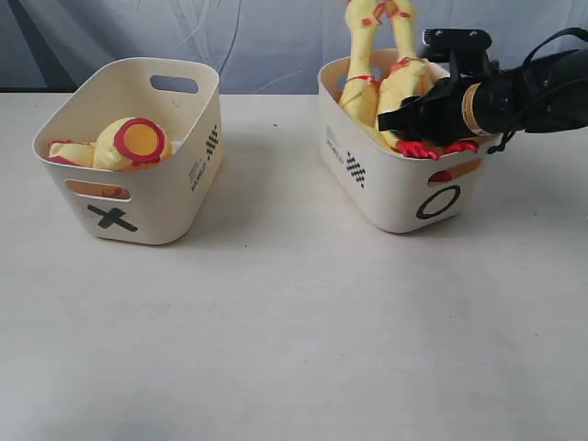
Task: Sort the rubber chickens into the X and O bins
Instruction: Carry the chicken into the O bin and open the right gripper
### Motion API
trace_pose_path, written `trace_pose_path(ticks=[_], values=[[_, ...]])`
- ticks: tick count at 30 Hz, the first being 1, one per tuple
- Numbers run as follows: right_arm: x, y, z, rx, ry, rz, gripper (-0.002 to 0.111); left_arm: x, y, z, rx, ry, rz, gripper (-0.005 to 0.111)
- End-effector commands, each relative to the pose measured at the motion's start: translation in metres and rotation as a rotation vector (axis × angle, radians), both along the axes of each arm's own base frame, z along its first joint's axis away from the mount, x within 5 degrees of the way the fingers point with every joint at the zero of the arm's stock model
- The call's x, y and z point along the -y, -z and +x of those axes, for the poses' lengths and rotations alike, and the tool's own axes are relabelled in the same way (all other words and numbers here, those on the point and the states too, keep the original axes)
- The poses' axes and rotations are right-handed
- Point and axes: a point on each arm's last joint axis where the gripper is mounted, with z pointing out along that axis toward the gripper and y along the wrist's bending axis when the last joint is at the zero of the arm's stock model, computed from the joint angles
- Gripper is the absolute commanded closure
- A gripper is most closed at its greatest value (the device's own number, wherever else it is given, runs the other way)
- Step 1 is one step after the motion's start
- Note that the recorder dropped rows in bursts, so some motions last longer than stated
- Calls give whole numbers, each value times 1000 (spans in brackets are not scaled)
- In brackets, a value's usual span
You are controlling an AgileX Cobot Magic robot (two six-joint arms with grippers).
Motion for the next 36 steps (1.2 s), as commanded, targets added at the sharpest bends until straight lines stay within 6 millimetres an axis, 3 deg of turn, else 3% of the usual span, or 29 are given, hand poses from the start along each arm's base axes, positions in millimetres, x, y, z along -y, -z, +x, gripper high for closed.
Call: trace_pose_path(ticks=[1,4,11,15,18,29,36], values=[[-26,27,-29,-239,-185,197,50,0,-2,0,16,5,-9,107],[-31,13,-34,-263,-220,274,60,0,-2,0,16,5,-9,107],[-32,-55,-46,-151,-243,356,60,0,-2,0,16,5,-9,107],[-29,-95,-55,-39,-251,360,48,0,-2,0,16,5,-9,107],[-29,-112,-63,-6,-275,379,47,0,-2,0,16,5,-9,107],[-32,-118,-70,-17,-330,409,47,0,-2,0,16,5,-9,107],[2,-131,-64,34,-261,418,47,0,-2,0,16,5,-9,107]])
